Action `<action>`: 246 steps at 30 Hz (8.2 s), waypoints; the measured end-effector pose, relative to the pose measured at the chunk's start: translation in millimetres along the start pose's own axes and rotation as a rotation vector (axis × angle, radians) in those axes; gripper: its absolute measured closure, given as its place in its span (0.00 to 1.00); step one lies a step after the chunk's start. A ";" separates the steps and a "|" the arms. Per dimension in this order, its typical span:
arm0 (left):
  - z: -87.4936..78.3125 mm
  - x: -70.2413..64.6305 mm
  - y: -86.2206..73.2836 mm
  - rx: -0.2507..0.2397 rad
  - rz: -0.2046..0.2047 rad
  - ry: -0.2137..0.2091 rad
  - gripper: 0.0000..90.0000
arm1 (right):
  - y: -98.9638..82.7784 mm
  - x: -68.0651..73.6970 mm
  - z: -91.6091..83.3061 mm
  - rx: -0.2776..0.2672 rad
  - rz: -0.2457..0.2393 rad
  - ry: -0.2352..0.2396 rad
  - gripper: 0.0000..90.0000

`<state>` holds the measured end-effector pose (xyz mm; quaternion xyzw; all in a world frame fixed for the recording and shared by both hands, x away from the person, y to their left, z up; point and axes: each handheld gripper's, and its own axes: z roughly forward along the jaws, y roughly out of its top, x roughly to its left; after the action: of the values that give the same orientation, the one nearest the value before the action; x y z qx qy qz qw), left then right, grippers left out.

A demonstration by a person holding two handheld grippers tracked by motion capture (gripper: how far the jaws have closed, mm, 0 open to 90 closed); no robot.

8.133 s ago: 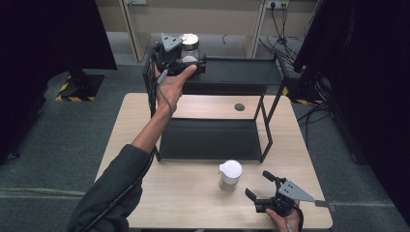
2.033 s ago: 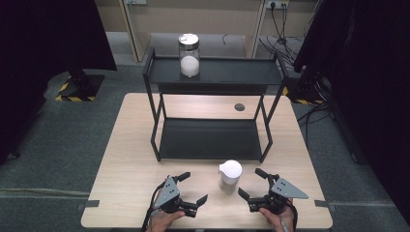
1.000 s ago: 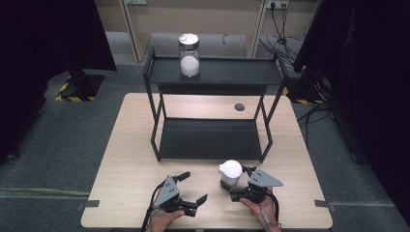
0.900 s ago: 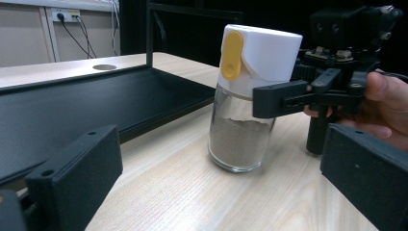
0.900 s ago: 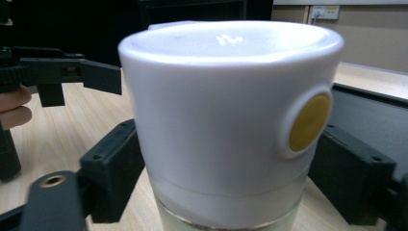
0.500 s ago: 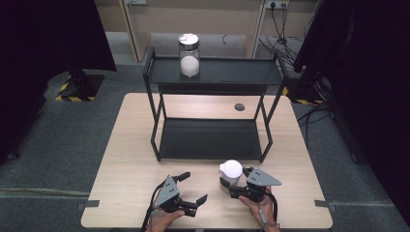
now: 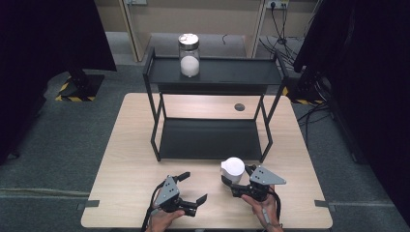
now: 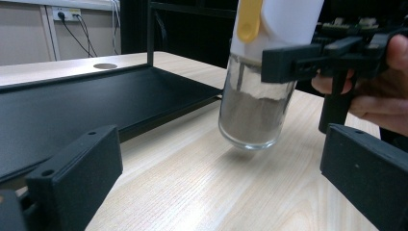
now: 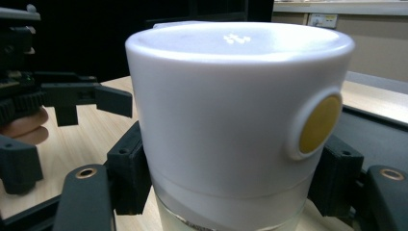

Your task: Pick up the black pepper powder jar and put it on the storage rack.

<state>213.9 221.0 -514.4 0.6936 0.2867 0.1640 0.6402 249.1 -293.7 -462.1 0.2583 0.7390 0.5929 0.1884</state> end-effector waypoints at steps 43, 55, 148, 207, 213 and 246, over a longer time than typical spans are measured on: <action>1.4 0.3 -0.2 0.007 -0.004 0.002 0.00 | 151.5 -15.6 8.9 -0.060 -0.054 0.037 0.34; 1.5 0.2 0.2 0.011 -0.007 0.004 0.01 | 192.4 -23.4 18.4 -0.072 -0.039 0.059 0.34; 1.3 0.6 -0.7 0.003 -0.009 -0.022 0.00 | 304.9 -56.6 128.8 -0.090 -0.005 -0.338 0.27; 2.8 0.6 -2.4 0.002 -0.015 -0.016 0.00 | 186.7 -20.8 14.3 -0.164 -0.047 -0.066 0.01; 2.5 0.8 -2.2 0.003 -0.013 -0.015 0.00 | 170.1 -11.8 5.2 -0.160 -0.045 -0.050 0.00; 1.6 0.7 -2.2 -0.003 -0.009 -0.002 0.00 | 43.3 9.2 -8.0 -0.057 0.052 -0.013 0.01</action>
<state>215.0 220.3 -516.9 0.6916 0.2890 0.1606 0.6422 244.0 -287.3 -417.8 0.2756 0.7137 0.6168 0.1850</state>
